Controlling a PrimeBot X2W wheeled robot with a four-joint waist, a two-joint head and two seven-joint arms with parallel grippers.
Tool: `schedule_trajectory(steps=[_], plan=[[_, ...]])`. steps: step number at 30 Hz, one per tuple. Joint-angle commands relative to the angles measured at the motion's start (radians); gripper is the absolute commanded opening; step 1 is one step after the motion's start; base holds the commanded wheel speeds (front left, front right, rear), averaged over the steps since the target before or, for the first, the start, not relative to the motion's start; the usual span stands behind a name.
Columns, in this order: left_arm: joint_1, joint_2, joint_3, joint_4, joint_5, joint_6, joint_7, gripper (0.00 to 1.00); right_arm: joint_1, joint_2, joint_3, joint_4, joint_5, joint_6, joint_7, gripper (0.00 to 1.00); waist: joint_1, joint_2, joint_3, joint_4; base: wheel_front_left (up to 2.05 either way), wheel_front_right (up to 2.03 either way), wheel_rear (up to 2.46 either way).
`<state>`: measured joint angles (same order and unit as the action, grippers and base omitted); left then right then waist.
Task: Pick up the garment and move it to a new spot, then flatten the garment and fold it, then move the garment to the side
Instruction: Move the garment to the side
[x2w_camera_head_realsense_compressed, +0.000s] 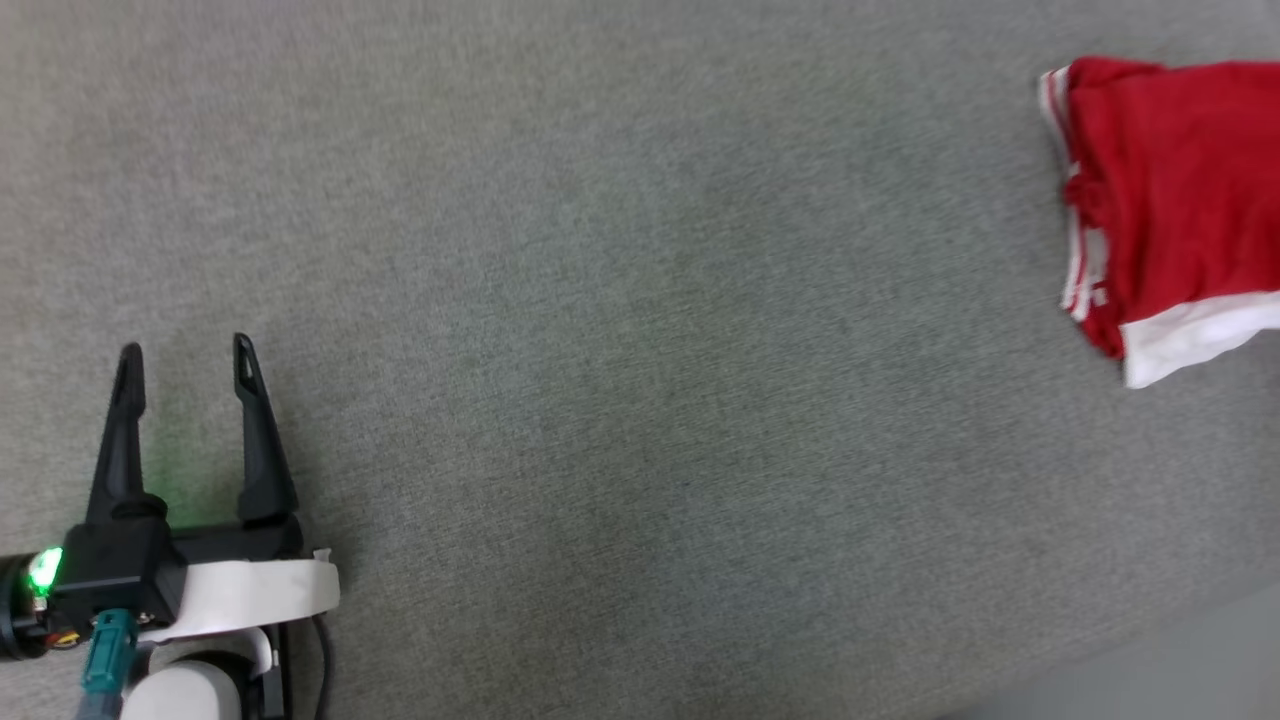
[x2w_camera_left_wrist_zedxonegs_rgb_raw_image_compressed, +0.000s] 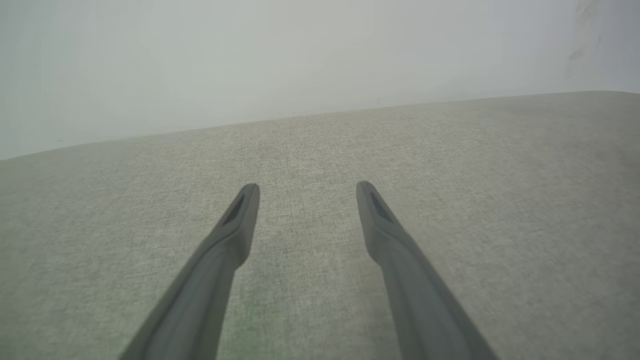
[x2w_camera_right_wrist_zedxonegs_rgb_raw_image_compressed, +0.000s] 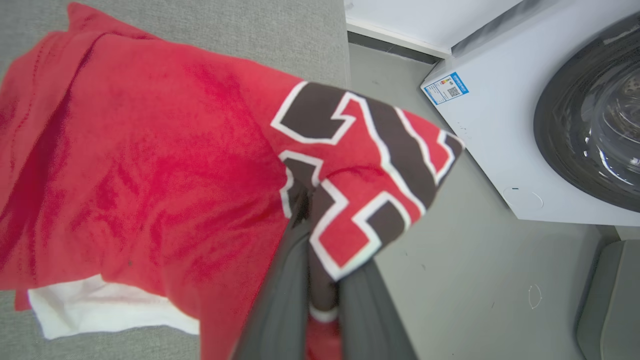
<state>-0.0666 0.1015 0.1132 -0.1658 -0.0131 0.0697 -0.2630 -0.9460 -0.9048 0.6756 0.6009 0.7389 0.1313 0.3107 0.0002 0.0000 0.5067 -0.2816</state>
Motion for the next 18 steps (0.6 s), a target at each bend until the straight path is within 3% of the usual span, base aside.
schedule_trajectory(steps=[1, 8, 9, 10, 15, 18], plan=[[-0.015, 0.007, 0.004, -0.006, 0.001, -0.003, -0.002, 1.0, -0.02, 0.014, -0.004, 0.017, -0.011, -0.001, -0.006, 0.0, -0.0002, 0.0, 0.04, 0.01, 0.0, 0.0, 0.0], [-0.032, 0.011, 0.011, -0.011, 0.002, -0.006, -0.002, 1.0, -0.064, 0.081, -0.049, 0.171, -0.069, -0.001, -0.07, 0.0, -0.0002, 0.0, 0.064, 0.015, 0.0, 0.0, 0.0], [-0.028, 0.01, 0.012, -0.008, 0.002, -0.005, -0.002, 1.0, -0.062, 0.096, -0.052, 0.186, -0.072, -0.001, -0.074, 0.09, -0.0002, 0.0, 0.056, 0.015, 0.0, 0.0, 0.0], [-0.019, 0.005, 0.011, -0.003, -0.001, -0.001, -0.002, 1.0, -0.072, 0.101, -0.053, 0.219, -0.109, -0.001, -0.095, 1.0, -0.0002, 0.0, 0.034, 0.015, 0.0, 0.0, 0.0], [0.003, -0.007, 0.006, 0.01, -0.008, 0.004, -0.002, 1.0, -0.092, 0.116, -0.071, 0.276, -0.19, -0.001, -0.137, 1.0, -0.0002, 0.0, -0.028, 0.021, 0.0, 0.0, 0.0], [0.019, -0.019, 0.0, 0.02, -0.016, 0.01, -0.002, 1.0, -0.112, 0.115, -0.09, 0.296, -0.287, -0.001, -0.215, 1.0, -0.0002, 0.0, -0.082, 0.031, 0.0, 0.0, 0.0]])
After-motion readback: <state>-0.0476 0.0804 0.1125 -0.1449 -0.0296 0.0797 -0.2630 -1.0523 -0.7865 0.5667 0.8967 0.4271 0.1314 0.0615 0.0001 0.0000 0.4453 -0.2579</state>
